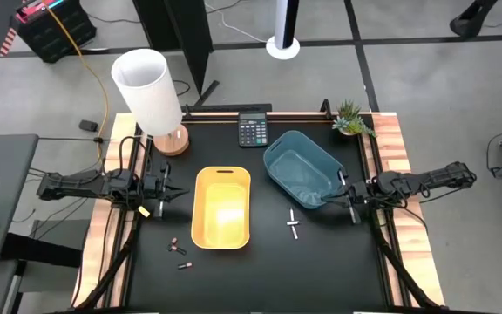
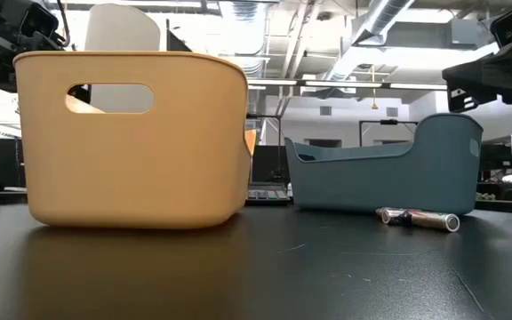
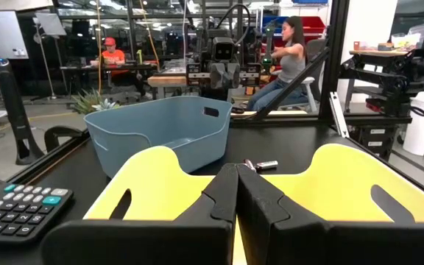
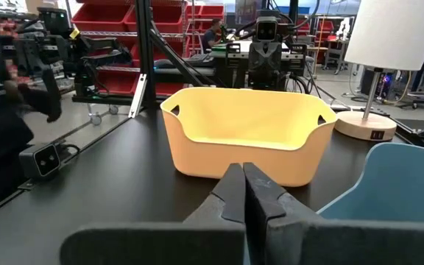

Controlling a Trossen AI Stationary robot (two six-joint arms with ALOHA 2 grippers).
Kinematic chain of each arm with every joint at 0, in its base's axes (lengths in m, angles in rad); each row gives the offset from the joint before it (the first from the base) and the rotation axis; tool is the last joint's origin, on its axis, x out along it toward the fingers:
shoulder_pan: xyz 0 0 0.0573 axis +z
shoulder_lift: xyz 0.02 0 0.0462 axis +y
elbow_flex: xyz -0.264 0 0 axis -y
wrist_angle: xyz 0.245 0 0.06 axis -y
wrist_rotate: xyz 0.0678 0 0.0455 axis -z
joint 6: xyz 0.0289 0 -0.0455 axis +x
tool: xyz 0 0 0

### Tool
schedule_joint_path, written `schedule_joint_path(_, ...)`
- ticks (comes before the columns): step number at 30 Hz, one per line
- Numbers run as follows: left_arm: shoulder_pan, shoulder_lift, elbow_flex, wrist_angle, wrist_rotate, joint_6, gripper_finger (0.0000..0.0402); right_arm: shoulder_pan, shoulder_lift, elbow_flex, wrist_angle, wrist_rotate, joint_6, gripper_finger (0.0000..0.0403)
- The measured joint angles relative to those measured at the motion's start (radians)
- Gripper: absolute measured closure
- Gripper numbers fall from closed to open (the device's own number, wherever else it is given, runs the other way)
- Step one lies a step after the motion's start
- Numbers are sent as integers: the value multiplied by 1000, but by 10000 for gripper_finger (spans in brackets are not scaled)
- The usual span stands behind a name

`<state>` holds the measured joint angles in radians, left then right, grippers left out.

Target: Sort batteries

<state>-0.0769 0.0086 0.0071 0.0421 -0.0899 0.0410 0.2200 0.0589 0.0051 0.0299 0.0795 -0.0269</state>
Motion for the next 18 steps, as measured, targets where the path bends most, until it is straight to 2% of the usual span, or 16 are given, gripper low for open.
schedule_joint_path(5, 0, 0, 0, 0, 0, 0, 401, -21, 0, 8, -8, 0, -538, 394)
schedule_joint_path(7, 0, 0, 0, 0, 0, 0, 402, -26, 0, 8, 6, 1, -604, 394)
schedule_joint_path(12, 0, 0, 0, 0, 0, 0, 401, -26, 0, 9, 22, 1, -548, 394)
schedule_joint_path(15, 0, 0, 0, 1, 0, 0, 401, -13, 0, 10, 91, -1, -324, 394)
schedule_joint_path(18, 0, 0, 0, 1, 0, -25, 402, -10, 0, 10, 315, 0, -150, 394)
